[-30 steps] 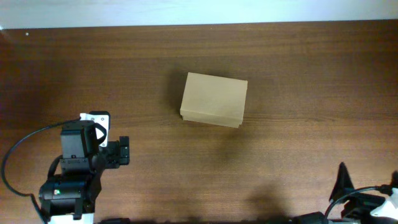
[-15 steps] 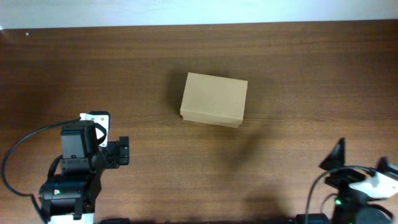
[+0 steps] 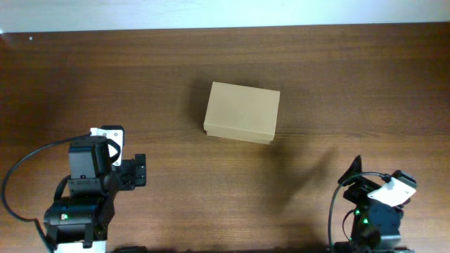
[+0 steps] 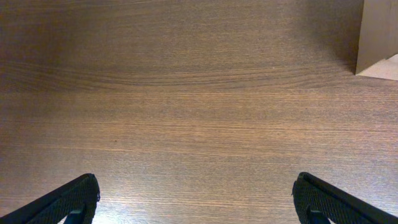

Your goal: Pack container

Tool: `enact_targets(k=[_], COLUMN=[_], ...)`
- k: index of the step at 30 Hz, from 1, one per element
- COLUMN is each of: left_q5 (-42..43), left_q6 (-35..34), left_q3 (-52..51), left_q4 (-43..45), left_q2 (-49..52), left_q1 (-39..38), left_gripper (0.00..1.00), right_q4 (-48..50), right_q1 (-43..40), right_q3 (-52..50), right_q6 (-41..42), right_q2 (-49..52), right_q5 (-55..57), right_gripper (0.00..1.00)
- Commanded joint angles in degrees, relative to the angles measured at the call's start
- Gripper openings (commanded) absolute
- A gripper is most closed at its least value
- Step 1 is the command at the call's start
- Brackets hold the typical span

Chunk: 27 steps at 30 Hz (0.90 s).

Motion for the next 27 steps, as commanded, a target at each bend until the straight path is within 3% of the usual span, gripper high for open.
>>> enact_targets(k=[1,27], left_q5=[-0.61,-0.61], left_q6=[0.31,0.28], left_q3=[-0.17,-0.17], left_q4=[0.09,0.09], left_q2=[0.04,0.04], left_q1=[0.13,0.13], left_gripper=[1.00,1.00], right_q4=[0.20,0.61], right_q1=[-0.42,-0.42], right_q3=[-2.29,-4.26], right_q6=[0.83,0.83], right_q2=[-0.61,-0.59], right_q5=[-0.31,-0.31], right_gripper=[0.99,0.99])
